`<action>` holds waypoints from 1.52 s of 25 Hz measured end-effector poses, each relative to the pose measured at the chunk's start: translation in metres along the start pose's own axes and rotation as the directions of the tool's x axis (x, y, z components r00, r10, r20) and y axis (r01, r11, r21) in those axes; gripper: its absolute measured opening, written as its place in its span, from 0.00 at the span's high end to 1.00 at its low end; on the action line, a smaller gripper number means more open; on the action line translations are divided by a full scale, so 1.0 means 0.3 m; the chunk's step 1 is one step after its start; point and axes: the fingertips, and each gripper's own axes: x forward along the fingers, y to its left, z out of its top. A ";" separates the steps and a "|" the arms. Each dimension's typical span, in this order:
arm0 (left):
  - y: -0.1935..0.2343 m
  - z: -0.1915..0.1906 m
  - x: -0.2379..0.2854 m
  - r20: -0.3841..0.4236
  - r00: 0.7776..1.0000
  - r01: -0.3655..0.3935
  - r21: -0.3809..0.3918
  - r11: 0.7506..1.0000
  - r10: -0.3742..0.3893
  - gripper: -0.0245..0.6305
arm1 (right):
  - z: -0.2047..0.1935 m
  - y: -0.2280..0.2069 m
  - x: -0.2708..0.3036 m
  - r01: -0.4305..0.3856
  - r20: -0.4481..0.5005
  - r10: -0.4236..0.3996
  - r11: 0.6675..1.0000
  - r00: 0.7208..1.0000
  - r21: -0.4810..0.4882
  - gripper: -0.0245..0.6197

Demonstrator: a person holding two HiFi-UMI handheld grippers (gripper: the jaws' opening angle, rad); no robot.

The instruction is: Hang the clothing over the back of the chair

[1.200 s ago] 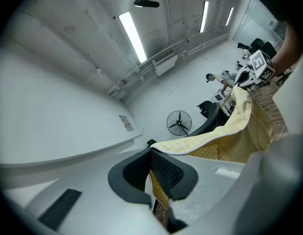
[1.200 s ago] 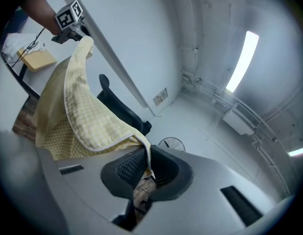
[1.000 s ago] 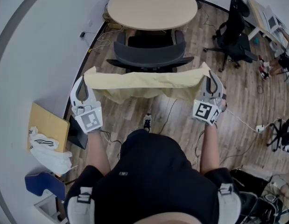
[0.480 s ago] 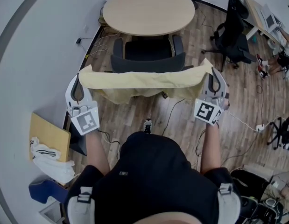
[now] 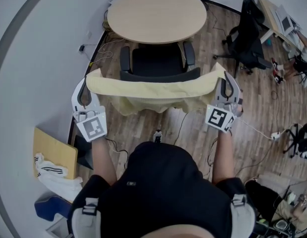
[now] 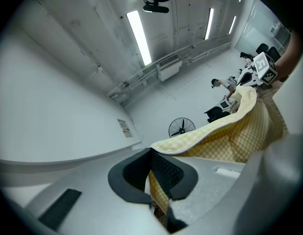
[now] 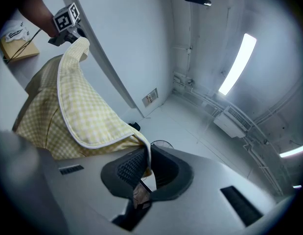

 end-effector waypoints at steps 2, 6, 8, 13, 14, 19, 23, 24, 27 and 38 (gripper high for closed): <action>0.012 -0.006 0.033 0.003 1.000 0.005 -0.005 1.000 -0.005 0.96 | 0.010 0.005 0.027 -0.001 -0.005 0.001 1.000 1.000 -0.002 0.95; 0.027 -0.010 0.098 0.015 1.000 0.017 -0.005 1.000 -0.017 0.96 | 0.020 0.009 0.083 0.003 -0.017 -0.003 1.000 1.000 -0.001 0.95; 0.028 -0.013 0.119 0.019 1.000 0.024 -0.004 1.000 -0.024 0.96 | 0.023 0.015 0.100 0.006 -0.021 -0.006 1.000 1.000 -0.002 0.95; 0.019 -0.049 0.171 0.029 0.999 0.042 -0.020 0.999 -0.041 0.96 | 0.017 0.043 0.133 0.010 -0.037 -0.010 1.000 0.999 0.003 0.95; 0.012 -0.061 0.179 0.024 0.999 0.048 -0.022 0.999 -0.048 0.96 | 0.006 0.053 0.136 0.008 -0.044 -0.008 1.000 0.999 0.005 0.95; -0.030 -0.122 0.191 0.000 0.997 0.083 -0.044 0.996 -0.083 0.96 | -0.059 0.105 0.132 -0.003 -0.092 0.002 1.000 0.996 -0.009 0.95; -0.060 -0.167 0.188 -0.022 0.994 0.102 -0.062 0.993 -0.104 0.96 | -0.130 0.160 0.109 -0.032 -0.142 0.031 0.999 0.989 -0.004 0.95; -0.067 -0.177 0.189 -0.025 0.994 0.106 -0.061 0.992 -0.108 0.96 | -0.144 0.173 0.104 -0.038 -0.151 0.039 0.999 0.988 0.006 0.95; -0.079 -0.205 0.177 -0.031 0.993 0.111 -0.069 0.991 -0.114 0.96 | -0.170 0.210 0.085 -0.057 -0.166 0.061 0.998 0.984 0.026 0.95; -0.166 -0.354 0.109 -0.108 0.978 0.175 -0.054 0.983 -0.180 0.96 | -0.199 0.330 0.030 -0.102 -0.174 0.104 0.995 0.979 0.023 0.95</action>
